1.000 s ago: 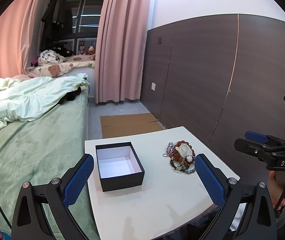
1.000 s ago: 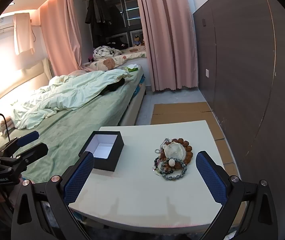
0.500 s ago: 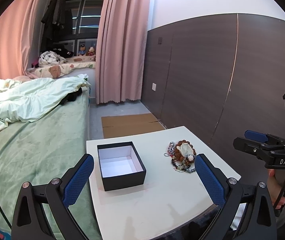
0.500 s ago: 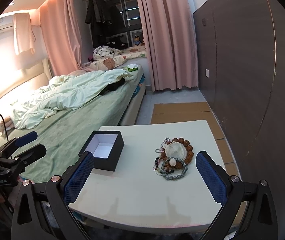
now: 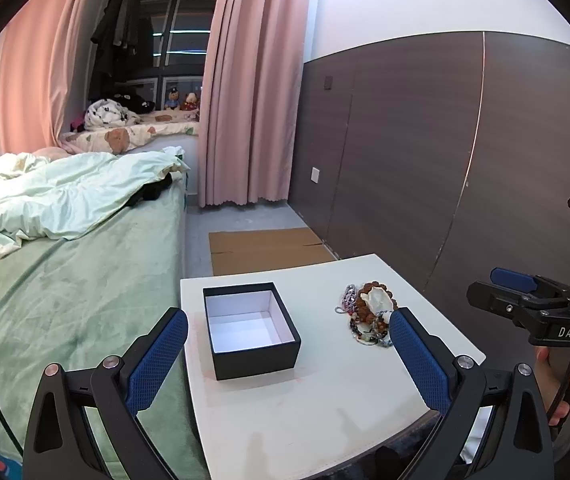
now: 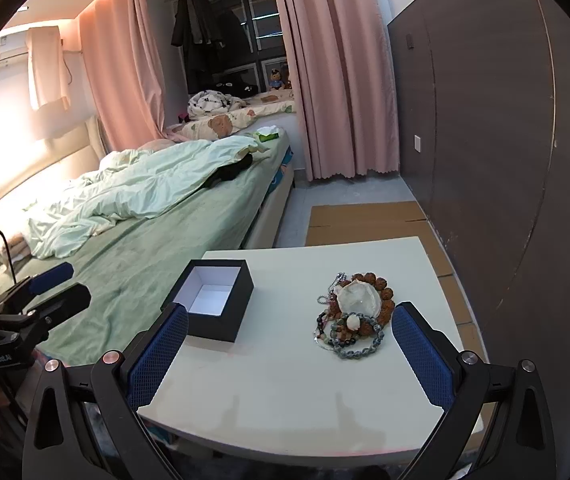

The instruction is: Organize jewelry

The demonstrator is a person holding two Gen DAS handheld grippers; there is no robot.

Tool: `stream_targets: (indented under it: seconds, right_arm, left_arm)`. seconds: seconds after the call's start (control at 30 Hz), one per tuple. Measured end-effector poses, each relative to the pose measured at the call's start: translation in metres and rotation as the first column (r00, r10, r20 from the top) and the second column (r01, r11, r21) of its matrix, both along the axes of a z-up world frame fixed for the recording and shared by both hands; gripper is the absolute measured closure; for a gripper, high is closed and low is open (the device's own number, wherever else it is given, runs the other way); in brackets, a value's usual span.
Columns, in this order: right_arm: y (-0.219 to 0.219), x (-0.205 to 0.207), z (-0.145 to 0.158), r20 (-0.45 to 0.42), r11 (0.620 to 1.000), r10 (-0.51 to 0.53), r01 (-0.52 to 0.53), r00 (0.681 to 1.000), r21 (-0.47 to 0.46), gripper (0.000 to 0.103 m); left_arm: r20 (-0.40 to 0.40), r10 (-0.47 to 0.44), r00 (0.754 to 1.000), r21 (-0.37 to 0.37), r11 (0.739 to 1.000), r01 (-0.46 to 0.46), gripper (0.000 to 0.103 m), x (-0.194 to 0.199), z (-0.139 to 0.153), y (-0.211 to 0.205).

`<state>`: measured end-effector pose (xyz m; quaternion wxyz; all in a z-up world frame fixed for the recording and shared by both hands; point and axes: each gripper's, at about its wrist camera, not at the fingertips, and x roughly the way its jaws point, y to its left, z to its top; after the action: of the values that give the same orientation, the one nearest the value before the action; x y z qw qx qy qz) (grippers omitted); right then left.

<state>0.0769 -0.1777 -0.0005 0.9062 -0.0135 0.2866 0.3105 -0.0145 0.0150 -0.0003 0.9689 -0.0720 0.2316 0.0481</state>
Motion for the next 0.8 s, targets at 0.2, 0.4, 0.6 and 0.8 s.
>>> stream_targets:
  seconds: [0.2,0.4,0.6,0.8]
  right_arm:
    - [0.0023,-0.0022,0.0004,-0.001,1.000,-0.002,0.002,1.000,0.002,0.000]
    - [0.0008,0.0006,0.0006,-0.004,1.000,-0.001,0.001,1.000,0.010,0.000]
    - [0.0009,0.0005,0.0005,-0.005,1.000,-0.001,0.001,1.000,0.012,0.000]
    - [0.0009,0.0010,0.0006,-0.006,1.000,-0.004,0.004,1.000,0.012,0.000]
  left_arm:
    - [-0.003,0.003,1.000,-0.004,1.000,-0.003,0.002,-0.0002,-0.0028,0.0022]
    - [-0.002,0.002,1.000,-0.004,1.000,-0.002,0.002,-0.0005,-0.0027,0.0028]
    - [-0.003,0.004,1.000,-0.004,1.000,-0.004,0.002,-0.0027,-0.0029,0.0031]
    - [-0.019,0.018,1.000,-0.009,1.000,-0.019,0.002,-0.0008,-0.0063,0.0053]
